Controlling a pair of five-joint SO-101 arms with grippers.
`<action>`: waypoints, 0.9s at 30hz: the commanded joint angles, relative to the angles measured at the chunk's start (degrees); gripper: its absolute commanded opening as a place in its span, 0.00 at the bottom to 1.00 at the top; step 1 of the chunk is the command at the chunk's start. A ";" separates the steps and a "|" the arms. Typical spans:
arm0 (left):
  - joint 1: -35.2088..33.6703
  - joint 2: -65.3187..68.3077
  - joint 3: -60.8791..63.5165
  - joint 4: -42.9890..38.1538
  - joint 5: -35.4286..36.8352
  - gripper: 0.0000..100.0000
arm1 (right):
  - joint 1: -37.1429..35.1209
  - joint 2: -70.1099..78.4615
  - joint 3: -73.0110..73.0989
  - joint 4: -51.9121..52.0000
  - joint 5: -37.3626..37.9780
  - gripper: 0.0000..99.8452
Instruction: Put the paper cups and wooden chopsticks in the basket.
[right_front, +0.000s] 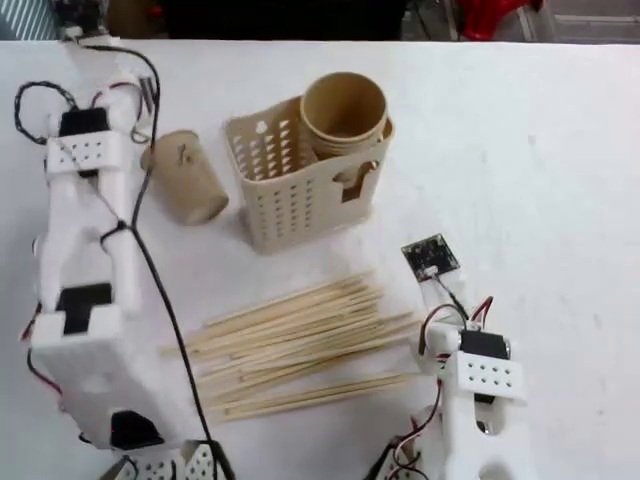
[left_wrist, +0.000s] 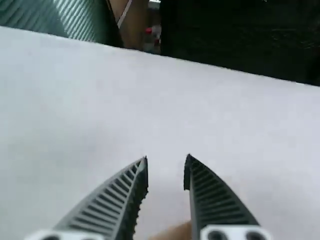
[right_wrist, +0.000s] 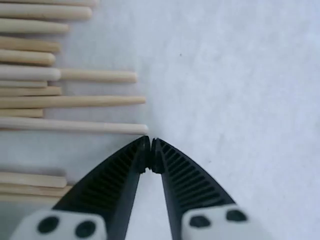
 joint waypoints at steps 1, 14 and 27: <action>0.04 4.53 -5.80 -0.35 0.97 0.14 | -0.57 -0.13 -0.26 -0.75 0.44 0.02; 5.93 22.29 -44.92 51.69 -10.73 0.14 | -0.57 -0.13 -0.26 -0.84 0.44 0.02; 9.80 5.76 -29.45 63.47 -18.99 0.14 | -0.40 -0.13 -0.26 -0.84 0.35 0.02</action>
